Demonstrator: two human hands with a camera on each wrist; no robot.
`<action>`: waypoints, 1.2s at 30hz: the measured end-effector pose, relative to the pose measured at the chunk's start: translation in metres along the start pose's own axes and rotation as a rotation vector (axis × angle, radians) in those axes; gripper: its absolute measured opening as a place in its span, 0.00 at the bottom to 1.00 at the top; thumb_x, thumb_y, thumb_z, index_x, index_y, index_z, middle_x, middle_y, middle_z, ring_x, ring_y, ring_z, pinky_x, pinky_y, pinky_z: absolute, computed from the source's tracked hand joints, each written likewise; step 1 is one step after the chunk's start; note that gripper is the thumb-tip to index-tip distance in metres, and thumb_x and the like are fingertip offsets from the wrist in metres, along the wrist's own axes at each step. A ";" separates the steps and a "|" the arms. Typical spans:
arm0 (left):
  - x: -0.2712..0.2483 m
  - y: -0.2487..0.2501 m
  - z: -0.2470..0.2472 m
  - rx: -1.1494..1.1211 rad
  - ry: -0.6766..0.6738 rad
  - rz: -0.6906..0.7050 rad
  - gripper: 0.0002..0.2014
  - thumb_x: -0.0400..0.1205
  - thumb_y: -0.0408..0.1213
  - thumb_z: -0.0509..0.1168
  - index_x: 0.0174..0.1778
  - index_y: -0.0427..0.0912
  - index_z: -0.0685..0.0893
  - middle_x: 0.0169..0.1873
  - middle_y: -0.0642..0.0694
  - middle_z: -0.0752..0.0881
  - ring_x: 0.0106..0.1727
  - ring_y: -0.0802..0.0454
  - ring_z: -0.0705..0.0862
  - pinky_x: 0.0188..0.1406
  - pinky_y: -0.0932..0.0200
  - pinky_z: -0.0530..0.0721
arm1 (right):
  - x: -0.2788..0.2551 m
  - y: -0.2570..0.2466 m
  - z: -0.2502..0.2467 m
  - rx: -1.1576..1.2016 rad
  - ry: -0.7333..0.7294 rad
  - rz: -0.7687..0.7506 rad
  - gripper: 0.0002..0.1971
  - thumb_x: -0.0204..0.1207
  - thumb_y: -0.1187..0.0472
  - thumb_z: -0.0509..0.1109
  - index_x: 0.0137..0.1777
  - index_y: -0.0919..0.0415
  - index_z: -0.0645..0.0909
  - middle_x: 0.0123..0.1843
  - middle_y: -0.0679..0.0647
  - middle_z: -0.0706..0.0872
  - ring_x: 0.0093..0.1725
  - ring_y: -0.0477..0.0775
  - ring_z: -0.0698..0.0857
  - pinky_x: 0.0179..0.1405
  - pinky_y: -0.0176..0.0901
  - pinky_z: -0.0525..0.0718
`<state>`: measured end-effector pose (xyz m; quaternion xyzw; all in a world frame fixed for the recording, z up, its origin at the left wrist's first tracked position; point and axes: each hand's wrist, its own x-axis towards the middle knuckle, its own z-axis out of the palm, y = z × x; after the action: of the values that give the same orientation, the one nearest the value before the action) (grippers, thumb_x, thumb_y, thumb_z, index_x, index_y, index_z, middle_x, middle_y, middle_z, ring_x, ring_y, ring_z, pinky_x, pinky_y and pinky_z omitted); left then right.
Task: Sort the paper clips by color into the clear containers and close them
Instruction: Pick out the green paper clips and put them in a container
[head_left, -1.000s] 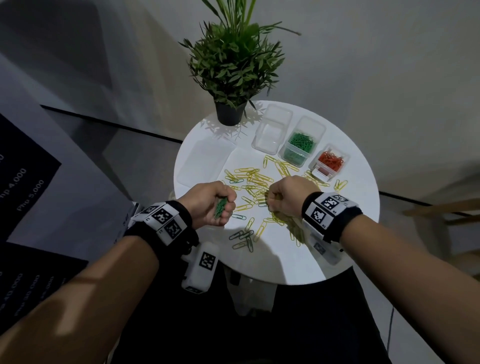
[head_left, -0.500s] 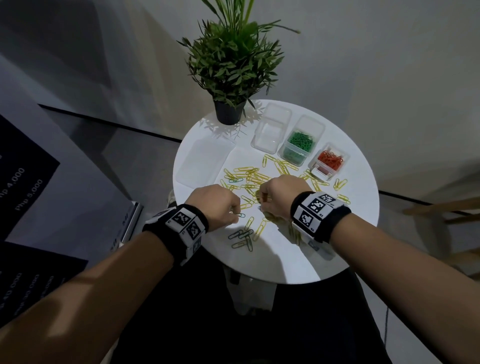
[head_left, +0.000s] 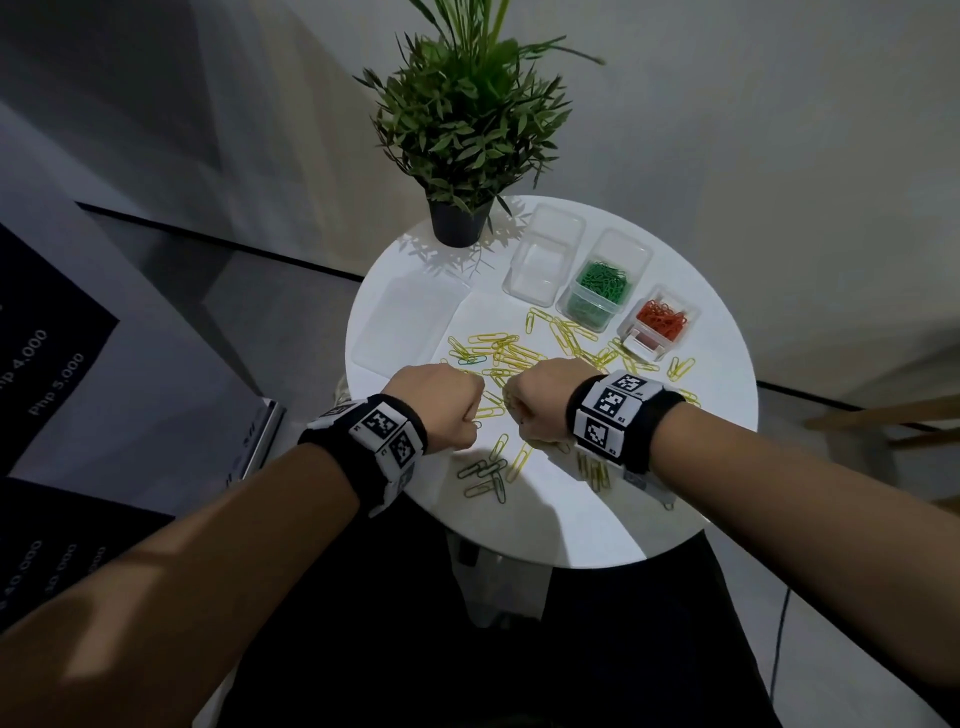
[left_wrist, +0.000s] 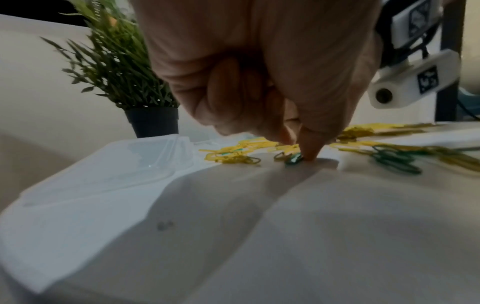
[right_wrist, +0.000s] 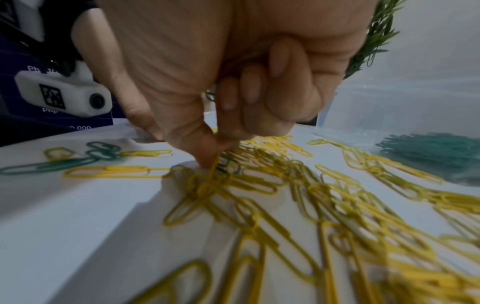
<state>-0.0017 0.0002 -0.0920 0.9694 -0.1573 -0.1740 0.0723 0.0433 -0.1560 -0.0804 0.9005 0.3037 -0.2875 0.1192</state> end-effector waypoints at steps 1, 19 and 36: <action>-0.001 -0.001 0.000 -0.005 0.020 -0.011 0.02 0.75 0.42 0.64 0.40 0.50 0.78 0.34 0.54 0.79 0.40 0.50 0.75 0.35 0.59 0.68 | 0.000 0.001 0.003 0.006 0.015 -0.008 0.05 0.66 0.60 0.70 0.42 0.57 0.82 0.38 0.54 0.86 0.41 0.60 0.84 0.29 0.41 0.74; -0.004 -0.001 0.000 -0.021 -0.091 -0.022 0.06 0.75 0.41 0.63 0.43 0.44 0.80 0.40 0.48 0.84 0.44 0.45 0.81 0.39 0.57 0.75 | -0.054 0.033 0.045 2.230 0.332 0.281 0.11 0.75 0.72 0.49 0.37 0.56 0.63 0.25 0.57 0.72 0.20 0.48 0.65 0.17 0.30 0.55; -0.034 -0.001 0.009 -1.357 -0.102 -0.358 0.08 0.79 0.26 0.53 0.42 0.41 0.75 0.25 0.44 0.74 0.20 0.54 0.63 0.20 0.68 0.56 | -0.060 -0.037 0.053 1.012 0.311 0.210 0.08 0.68 0.53 0.79 0.39 0.54 0.84 0.30 0.44 0.83 0.31 0.44 0.80 0.32 0.38 0.76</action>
<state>-0.0348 0.0118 -0.0901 0.7116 0.1448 -0.2883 0.6241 -0.0423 -0.1758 -0.0895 0.9029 0.0496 -0.2477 -0.3479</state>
